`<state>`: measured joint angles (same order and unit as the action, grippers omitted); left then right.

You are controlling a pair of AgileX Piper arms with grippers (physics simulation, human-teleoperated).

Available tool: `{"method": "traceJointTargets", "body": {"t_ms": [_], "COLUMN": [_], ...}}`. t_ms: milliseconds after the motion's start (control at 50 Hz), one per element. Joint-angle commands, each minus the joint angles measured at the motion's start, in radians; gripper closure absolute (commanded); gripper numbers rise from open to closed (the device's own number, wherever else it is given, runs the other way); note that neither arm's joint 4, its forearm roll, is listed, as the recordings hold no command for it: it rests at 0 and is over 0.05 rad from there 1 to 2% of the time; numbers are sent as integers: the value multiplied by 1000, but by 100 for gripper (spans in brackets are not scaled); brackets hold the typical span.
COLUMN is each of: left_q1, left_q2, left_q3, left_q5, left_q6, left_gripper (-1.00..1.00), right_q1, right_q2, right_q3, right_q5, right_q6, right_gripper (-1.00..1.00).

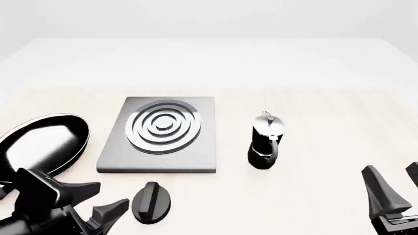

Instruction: Turn on the stove and put the frying pan on it.

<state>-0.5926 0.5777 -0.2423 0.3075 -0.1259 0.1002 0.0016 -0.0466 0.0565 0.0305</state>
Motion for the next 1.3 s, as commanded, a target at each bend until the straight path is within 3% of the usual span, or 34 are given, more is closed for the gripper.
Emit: {"method": "traceJointTargets", "body": {"t_ms": [20,160,200,520,560,820,1160,1300], "left_q1": [-53,-53,-49,-32,-38,-42,-59,-72], "left_q2": [78,116,202,477,553,693,761,831], "left_q3": [49,65,92,136,144,135,121,132], "left_q5": [-76,-126,-230,-518,-593,-714,-763,-840], "left_q6": [-34,-38,-41,-38,-39,-26,-24,-33], "left_gripper": [-100,-100,-100,-100,-100,-100,-100,-100], "right_q1": [-2,-3,-4,-6,-8,-13,-19,-23], "right_q2": [-1,-1,-1,-1,-1,0,0,1], "right_q3": [-2,-1,-1,3,2,4,9,13], "right_q5": [3,1,3,2,4,5,3,1], "right_q6": [6,10,11,12,12,11,11,11], "right_gripper": [-100,-100,-100,-100,-100,-100,-100,-100]}}
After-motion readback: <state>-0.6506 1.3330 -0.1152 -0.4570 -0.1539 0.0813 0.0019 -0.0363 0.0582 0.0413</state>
